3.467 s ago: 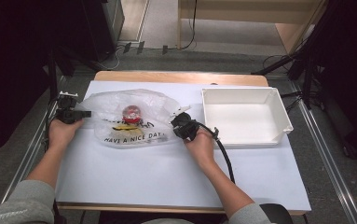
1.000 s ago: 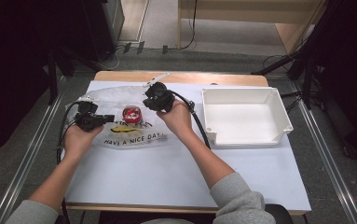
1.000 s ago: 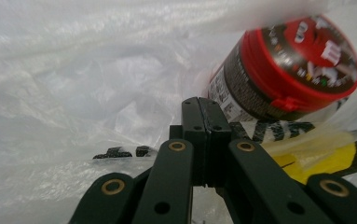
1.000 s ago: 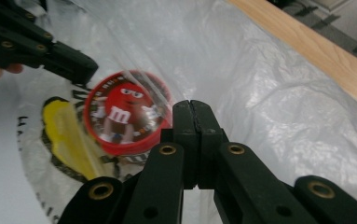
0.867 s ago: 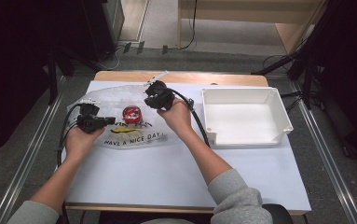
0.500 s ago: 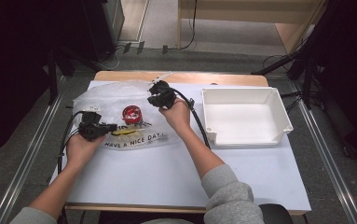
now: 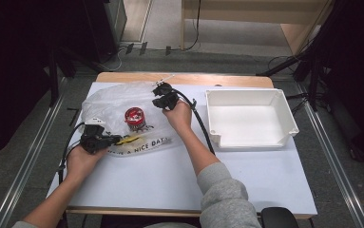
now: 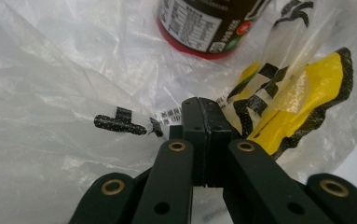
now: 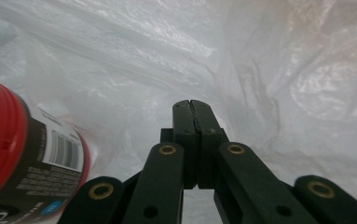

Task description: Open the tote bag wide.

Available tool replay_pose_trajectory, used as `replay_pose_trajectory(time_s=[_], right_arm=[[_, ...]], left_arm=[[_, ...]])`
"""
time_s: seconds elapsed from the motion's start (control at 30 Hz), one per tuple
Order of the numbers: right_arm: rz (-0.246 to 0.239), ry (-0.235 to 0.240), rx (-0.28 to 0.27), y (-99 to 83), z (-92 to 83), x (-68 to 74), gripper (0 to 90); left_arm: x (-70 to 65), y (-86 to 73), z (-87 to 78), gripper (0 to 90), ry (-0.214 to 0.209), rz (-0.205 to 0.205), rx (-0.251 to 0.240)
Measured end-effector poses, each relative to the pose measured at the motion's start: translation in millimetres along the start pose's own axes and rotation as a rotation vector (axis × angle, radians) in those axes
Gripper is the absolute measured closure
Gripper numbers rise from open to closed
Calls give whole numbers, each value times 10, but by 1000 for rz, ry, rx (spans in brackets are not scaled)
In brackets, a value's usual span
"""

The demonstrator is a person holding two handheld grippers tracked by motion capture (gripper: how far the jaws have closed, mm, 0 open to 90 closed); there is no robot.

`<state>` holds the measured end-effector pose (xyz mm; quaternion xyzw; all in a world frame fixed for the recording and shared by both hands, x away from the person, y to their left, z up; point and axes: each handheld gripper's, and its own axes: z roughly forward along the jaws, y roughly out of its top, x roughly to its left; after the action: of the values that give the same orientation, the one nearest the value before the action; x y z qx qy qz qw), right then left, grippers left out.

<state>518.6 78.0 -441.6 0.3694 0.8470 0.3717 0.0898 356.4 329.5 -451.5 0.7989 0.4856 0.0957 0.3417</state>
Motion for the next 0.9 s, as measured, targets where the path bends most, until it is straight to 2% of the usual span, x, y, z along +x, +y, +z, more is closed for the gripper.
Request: replay_pose_trajectory(time_s=[0.2, 0.47, 0.9], right_arm=[[32, 0, 21, -54, 85, -56, 900], [36, -13, 57, -101, 156, -87, 900], [45, -31, 49, -100, 170, -127, 900]], left_arm=[[-37, -76, -38, 900, -6, 10, 1], [-73, -185, -99, 900, -15, 31, 9], [-121, -317, -206, 900, -42, 25, 25]])
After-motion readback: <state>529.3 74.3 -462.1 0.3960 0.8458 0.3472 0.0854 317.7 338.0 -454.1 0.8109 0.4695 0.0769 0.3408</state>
